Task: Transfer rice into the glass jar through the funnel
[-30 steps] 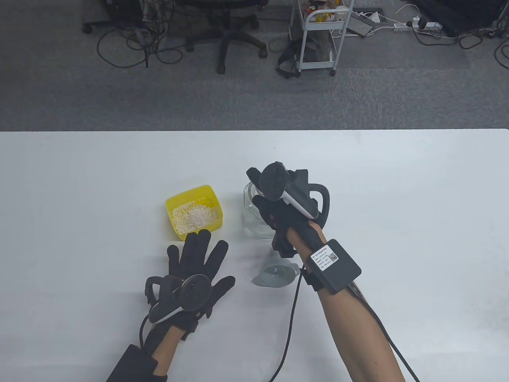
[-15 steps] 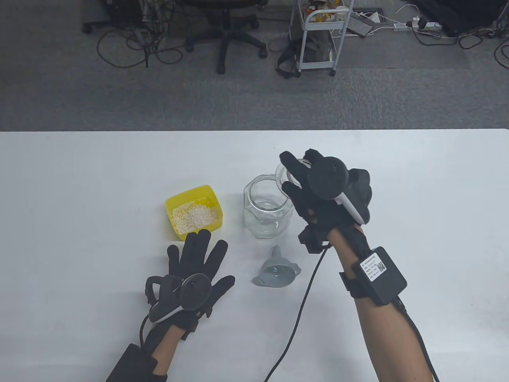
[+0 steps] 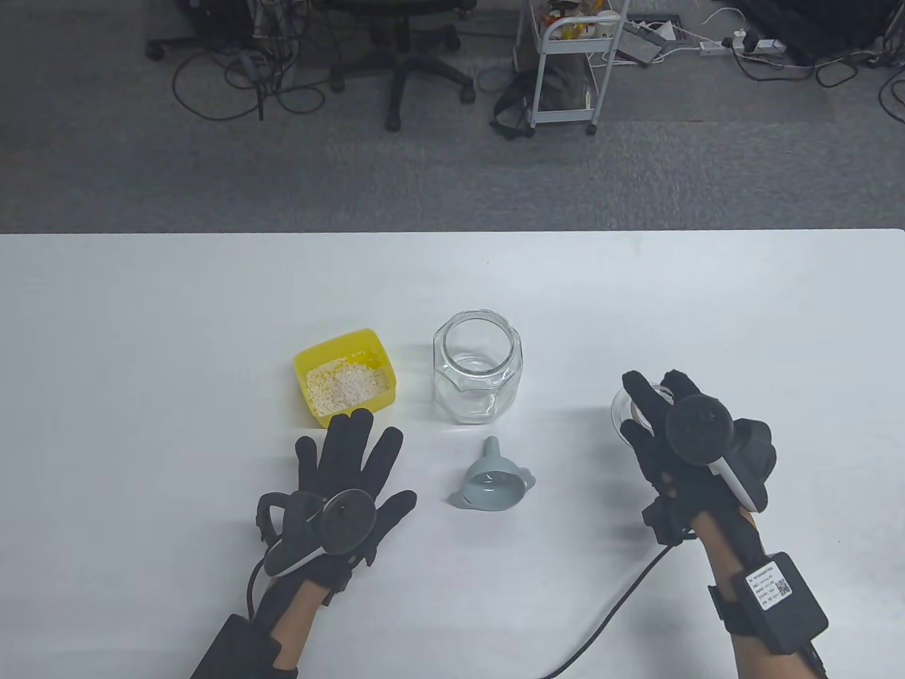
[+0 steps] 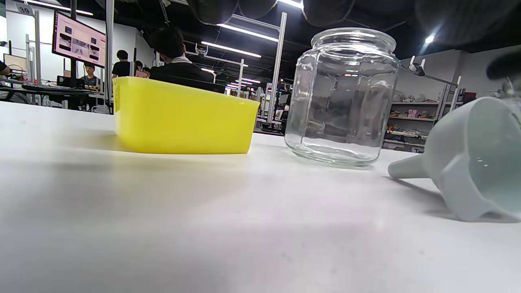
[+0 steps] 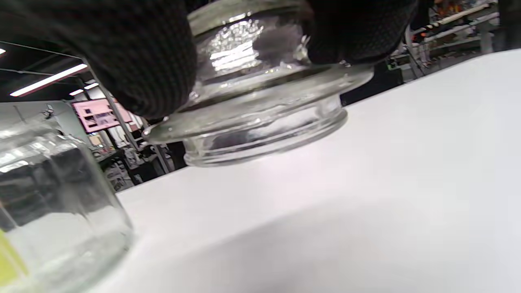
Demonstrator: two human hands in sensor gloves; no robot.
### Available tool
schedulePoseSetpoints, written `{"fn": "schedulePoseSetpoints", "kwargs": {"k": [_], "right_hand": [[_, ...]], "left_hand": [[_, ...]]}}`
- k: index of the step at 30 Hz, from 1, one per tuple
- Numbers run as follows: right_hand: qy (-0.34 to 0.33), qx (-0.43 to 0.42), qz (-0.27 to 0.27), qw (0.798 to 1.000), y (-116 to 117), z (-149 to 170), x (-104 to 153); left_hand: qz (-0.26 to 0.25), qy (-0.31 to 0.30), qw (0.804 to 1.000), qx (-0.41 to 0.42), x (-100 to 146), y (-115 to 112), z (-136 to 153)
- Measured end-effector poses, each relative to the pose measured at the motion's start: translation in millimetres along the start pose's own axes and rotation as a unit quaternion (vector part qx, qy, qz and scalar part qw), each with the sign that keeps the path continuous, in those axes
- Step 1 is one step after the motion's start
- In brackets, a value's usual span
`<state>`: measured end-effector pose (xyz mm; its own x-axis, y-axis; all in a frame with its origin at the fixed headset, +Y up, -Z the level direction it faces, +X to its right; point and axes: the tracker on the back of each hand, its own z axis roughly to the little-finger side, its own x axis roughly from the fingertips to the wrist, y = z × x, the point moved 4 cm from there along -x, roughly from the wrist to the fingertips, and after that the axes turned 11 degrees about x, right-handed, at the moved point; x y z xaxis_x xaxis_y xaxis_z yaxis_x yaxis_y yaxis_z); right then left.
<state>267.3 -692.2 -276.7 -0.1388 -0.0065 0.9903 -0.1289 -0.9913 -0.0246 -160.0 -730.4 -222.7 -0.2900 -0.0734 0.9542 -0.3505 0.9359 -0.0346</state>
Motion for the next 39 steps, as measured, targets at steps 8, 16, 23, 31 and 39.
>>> {"fn": "schedulePoseSetpoints", "kwargs": {"k": [8,16,23,31,39], "right_hand": [[0.041,0.027,-0.032,0.998,37,34,3],[0.048,0.058,-0.048,0.996,50,37,0],[0.053,0.071,-0.055,0.995,56,38,-2],[0.059,0.085,-0.063,0.993,59,39,-1],[0.008,0.048,0.003,0.999,31,21,14]], "left_hand": [[0.003,0.004,1.000,0.001,-1,0,1],[0.006,0.001,1.000,-0.001,-1,-1,-1],[0.010,-0.001,1.000,0.000,-1,-3,-2],[0.017,-0.002,1.000,-0.001,-2,-6,-4],[0.015,0.000,1.000,-0.001,-3,-6,-3]]}}
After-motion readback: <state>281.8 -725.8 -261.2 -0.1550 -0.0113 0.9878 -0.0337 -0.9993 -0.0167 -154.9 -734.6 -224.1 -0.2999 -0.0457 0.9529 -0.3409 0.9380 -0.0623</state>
